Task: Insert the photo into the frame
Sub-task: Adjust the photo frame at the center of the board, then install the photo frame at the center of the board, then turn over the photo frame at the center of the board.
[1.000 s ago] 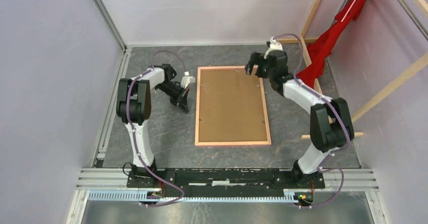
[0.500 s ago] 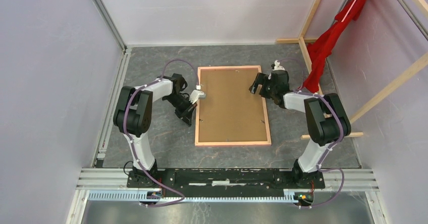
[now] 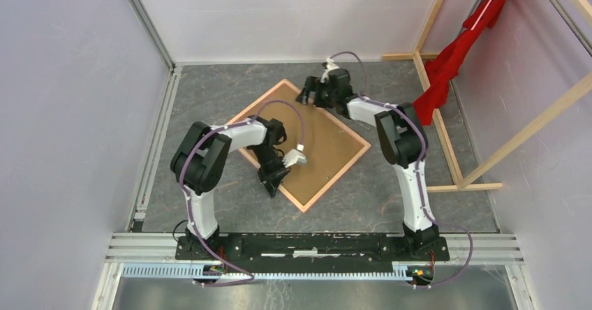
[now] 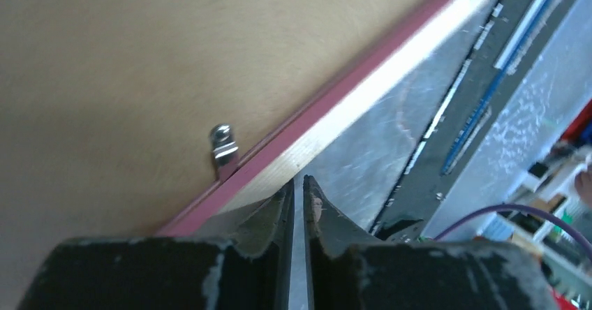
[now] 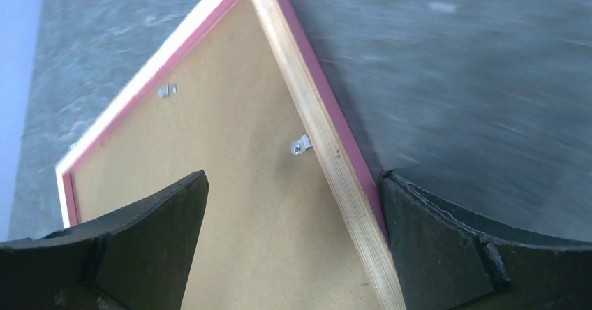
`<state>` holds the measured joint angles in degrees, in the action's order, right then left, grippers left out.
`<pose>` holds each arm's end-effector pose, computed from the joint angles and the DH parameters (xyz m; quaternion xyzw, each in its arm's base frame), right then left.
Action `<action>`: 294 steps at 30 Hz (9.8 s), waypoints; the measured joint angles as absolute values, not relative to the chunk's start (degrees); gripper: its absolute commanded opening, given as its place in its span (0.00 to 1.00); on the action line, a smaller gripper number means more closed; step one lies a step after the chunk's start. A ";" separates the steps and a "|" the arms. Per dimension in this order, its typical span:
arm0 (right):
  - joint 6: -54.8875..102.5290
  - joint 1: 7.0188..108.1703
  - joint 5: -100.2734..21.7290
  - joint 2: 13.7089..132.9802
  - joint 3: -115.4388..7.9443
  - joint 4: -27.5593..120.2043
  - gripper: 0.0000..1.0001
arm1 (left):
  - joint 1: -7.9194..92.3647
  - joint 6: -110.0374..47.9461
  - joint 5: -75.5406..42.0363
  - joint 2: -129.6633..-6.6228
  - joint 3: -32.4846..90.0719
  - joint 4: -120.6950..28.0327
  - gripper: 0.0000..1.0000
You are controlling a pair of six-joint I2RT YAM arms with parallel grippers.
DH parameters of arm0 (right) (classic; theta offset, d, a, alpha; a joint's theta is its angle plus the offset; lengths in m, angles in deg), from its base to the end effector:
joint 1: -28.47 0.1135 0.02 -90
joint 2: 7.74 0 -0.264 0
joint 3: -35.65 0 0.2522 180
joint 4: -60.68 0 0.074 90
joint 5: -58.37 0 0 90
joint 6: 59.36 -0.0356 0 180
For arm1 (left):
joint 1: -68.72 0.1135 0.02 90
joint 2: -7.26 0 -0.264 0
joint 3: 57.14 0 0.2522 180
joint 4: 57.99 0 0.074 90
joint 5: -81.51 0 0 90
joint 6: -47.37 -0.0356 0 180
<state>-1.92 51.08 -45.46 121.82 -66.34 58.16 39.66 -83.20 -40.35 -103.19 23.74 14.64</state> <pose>0.4635 0.2023 0.1459 0.0147 0.8621 0.3220 0.3910 0.2615 -0.1668 0.1345 -0.5220 -0.8017 0.2818 0.0743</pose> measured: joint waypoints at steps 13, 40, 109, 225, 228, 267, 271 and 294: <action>2.25 53.18 -50.00 122.61 -71.61 49.07 0.98 | 33.26 -89.10 -41.18 -104.31 24.57 23.69 0.37; 0.99 47.73 -45.85 66.22 -11.04 46.45 0.98 | 79.86 -79.60 -22.84 -114.18 50.82 6.91 0.16; -16.26 75.73 -46.88 115.44 -52.66 68.39 0.73 | 70.83 -85.78 -55.30 -114.25 34.93 17.66 0.12; 36.02 95.01 -27.80 85.45 -39.65 33.44 0.00 | 71.27 -130.04 -47.28 -50.36 6.29 21.11 1.00; 34.17 93.50 -31.31 85.60 -43.65 31.48 0.00 | 71.22 -134.54 -46.80 -44.61 4.17 17.90 1.00; 26.17 83.45 -48.56 90.67 -68.70 16.11 0.52 | 64.08 -149.10 -41.90 -42.87 -0.87 -8.35 0.02; 29.88 83.45 -46.33 88.49 -69.27 15.94 0.64 | 63.95 -147.75 -41.90 -44.11 0.04 -8.13 0.02; 53.31 94.75 -13.52 73.15 -49.84 19.67 0.56 | 63.18 -143.29 -43.54 -48.13 6.71 -5.38 0.02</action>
